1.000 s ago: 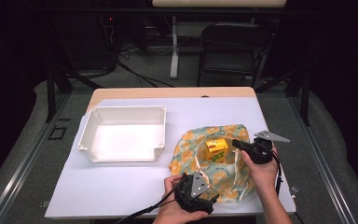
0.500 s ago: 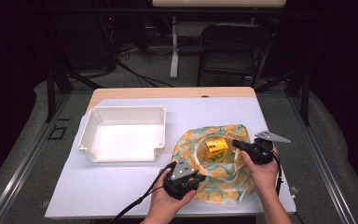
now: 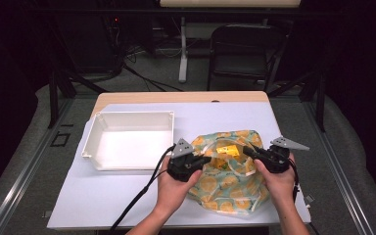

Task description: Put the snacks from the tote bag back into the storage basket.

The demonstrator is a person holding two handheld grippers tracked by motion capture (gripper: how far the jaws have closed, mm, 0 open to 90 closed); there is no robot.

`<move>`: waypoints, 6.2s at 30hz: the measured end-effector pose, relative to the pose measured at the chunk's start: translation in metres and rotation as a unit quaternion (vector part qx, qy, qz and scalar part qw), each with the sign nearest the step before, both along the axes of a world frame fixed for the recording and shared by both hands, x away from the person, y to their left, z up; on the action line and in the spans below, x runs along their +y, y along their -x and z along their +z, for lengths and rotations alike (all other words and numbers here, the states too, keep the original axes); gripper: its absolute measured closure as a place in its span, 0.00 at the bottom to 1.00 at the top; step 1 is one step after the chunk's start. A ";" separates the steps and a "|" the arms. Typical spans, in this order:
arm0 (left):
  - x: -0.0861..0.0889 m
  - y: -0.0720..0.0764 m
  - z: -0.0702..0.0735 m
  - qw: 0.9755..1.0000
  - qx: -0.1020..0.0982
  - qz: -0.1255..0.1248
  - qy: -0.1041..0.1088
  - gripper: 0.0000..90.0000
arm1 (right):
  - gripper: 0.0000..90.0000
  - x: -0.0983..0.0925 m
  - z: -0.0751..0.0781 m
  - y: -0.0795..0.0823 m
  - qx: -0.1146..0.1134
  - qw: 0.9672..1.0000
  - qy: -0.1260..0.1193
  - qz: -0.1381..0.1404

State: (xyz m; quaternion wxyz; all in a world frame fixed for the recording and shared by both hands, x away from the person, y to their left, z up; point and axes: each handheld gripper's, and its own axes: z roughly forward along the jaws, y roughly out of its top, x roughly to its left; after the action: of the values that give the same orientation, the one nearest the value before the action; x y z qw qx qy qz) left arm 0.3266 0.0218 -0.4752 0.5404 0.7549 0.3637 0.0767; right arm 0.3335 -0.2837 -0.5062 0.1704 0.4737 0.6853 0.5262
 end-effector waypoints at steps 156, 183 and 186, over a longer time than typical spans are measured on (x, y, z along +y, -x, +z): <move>-0.018 -0.024 -0.090 0.988 0.023 0.086 -0.126 0.89 | 0.20 0.100 -0.029 0.008 0.007 0.991 0.092 -0.099; -0.019 -0.022 -0.090 0.988 0.012 0.087 -0.124 0.89 | 0.33 0.092 -0.022 0.013 -0.010 0.992 0.100 -0.075; -0.018 -0.021 -0.089 0.989 0.004 0.090 -0.117 0.86 | 0.33 0.089 -0.016 0.014 -0.013 0.993 0.093 -0.073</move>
State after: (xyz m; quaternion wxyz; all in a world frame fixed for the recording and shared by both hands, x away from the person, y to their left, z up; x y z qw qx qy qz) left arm 0.3477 0.0043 -0.5643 0.4375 0.7775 0.4209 0.1639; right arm 0.3200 -0.1942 -0.5225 0.2605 0.4978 0.6928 0.4520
